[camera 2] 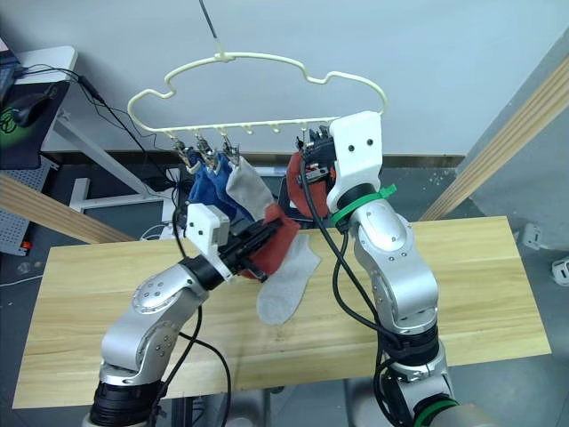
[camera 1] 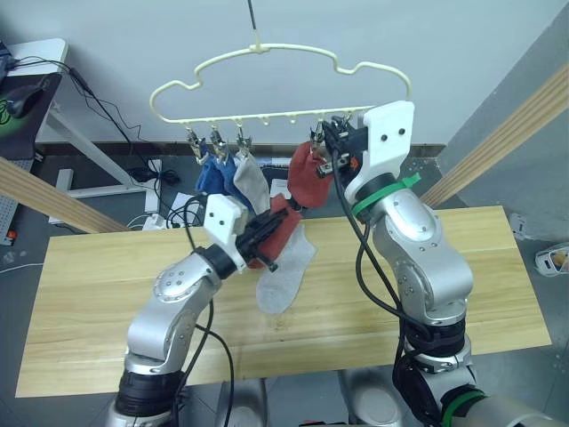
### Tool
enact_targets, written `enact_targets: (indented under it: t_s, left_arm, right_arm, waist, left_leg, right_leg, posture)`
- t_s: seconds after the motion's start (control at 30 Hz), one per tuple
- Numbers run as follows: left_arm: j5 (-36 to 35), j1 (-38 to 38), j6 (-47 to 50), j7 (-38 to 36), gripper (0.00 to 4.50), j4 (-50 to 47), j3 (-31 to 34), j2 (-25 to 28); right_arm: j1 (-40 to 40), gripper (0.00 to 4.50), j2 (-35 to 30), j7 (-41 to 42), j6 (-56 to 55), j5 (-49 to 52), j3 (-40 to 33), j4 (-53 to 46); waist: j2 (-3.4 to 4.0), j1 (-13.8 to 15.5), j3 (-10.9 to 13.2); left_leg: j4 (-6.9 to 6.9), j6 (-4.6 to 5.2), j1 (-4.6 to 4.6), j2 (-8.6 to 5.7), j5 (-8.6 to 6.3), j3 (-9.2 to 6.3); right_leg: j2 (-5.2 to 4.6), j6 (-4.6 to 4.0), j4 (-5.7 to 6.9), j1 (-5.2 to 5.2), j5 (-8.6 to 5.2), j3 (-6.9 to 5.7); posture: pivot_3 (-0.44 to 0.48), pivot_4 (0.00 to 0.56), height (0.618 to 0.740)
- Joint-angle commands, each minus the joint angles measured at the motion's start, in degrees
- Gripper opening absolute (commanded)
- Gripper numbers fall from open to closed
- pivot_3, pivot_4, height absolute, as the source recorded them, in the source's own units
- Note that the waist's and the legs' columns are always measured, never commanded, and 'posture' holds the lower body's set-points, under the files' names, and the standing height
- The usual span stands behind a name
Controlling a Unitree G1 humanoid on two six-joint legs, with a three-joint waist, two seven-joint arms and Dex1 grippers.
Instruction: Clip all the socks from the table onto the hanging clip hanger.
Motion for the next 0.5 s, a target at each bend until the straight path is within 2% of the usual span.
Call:
enact_targets:
  t_s: [0.03, 0.5]
  left_arm:
    - [-0.3, -1.1, -3.5, -1.0, 0.00, -0.9, -2.6, -2.1]
    - [7.1, -7.7, -18.6, -0.3, 0.00, 11.2, -7.8, -9.3]
  right_arm:
    - [-0.7, 0.22, 1.1, -0.4, 0.3, 1.2, -0.1, -4.3]
    - [-1.0, 0.22, 2.6, -0.6, 2.6, 2.7, 0.2, -5.8]
  waist:
    - [0.00, 0.0, 0.0]
    - [-0.01, 0.0, 0.0]
  left_leg:
    - [0.00, 0.01, -0.01, 0.01, -0.01, 0.00]
    - [0.06, 0.08, -0.01, -0.03, -0.03, 0.00]
  right_leg:
    - [0.01, 0.00, 0.00, -0.01, 0.00, -0.04]
    - [0.03, 0.00, 0.00, 0.09, 0.00, -0.04]
  posture:
    - [-0.198, 0.435, 0.740]
    - [-0.213, 0.427, 0.740]
